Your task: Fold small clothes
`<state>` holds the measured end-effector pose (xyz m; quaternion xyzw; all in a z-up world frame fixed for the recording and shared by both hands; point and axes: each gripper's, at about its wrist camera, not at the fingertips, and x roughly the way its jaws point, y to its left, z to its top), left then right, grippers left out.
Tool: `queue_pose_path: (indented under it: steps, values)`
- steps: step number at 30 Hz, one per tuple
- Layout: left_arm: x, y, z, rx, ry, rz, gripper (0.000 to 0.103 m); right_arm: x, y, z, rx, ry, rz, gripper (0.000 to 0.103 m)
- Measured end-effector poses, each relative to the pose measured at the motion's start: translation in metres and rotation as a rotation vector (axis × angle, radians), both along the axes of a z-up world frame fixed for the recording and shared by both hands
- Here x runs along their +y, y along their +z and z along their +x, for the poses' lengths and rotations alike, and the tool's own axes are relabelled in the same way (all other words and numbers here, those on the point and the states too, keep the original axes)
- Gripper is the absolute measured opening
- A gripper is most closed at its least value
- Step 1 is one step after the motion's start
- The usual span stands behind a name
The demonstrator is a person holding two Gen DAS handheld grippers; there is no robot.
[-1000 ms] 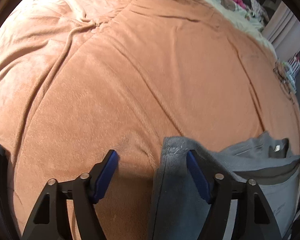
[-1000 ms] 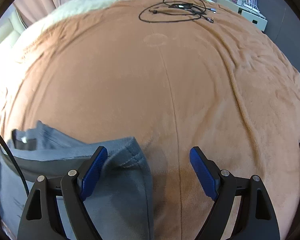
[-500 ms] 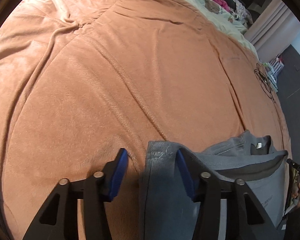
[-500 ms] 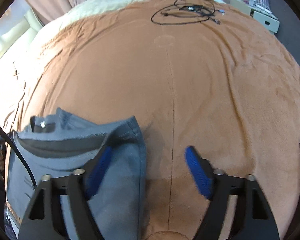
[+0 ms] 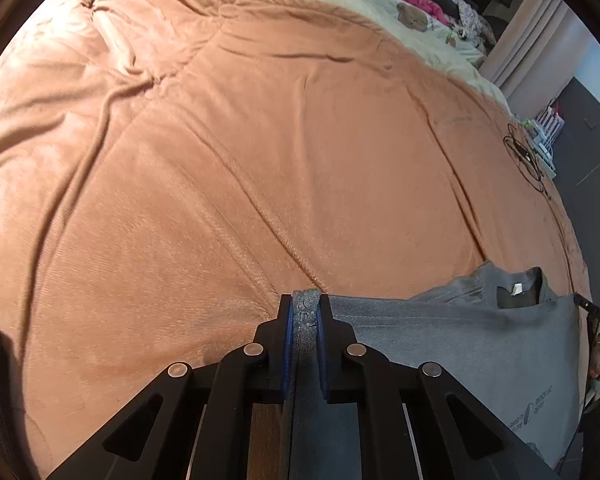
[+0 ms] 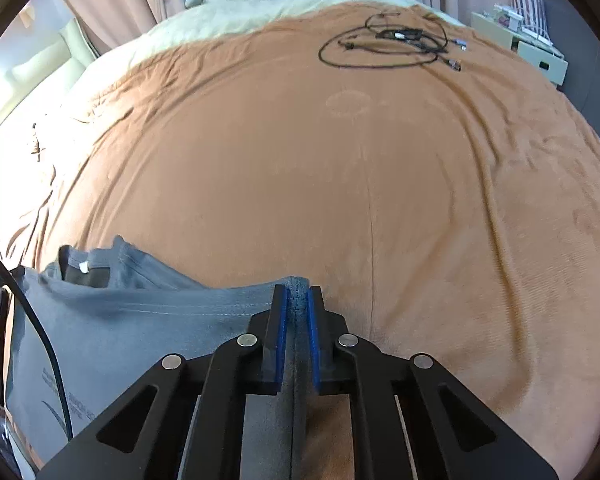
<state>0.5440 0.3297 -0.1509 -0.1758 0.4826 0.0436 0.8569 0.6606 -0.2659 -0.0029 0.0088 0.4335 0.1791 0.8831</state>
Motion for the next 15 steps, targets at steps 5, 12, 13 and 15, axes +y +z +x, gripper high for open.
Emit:
queue_pose_path:
  steps: [5,12,13,15]
  values:
    - [-0.002,0.025,-0.014,-0.047,-0.006,0.023,0.011,-0.002,0.018,-0.026,-0.069,-0.014,0.000,0.005]
    - [-0.008,0.071,-0.031,-0.122,-0.009,0.049,0.010,-0.008,0.057,-0.064,-0.155,-0.006,0.027,0.005]
    - [-0.009,0.077,-0.031,-0.131,-0.002,0.056,0.010,-0.008,0.062,-0.067,-0.168,-0.006,0.027,0.005]
    - [-0.008,0.084,-0.028,-0.141,0.013,0.066,0.010,-0.009,0.068,-0.069,-0.180,-0.015,0.028,0.005]
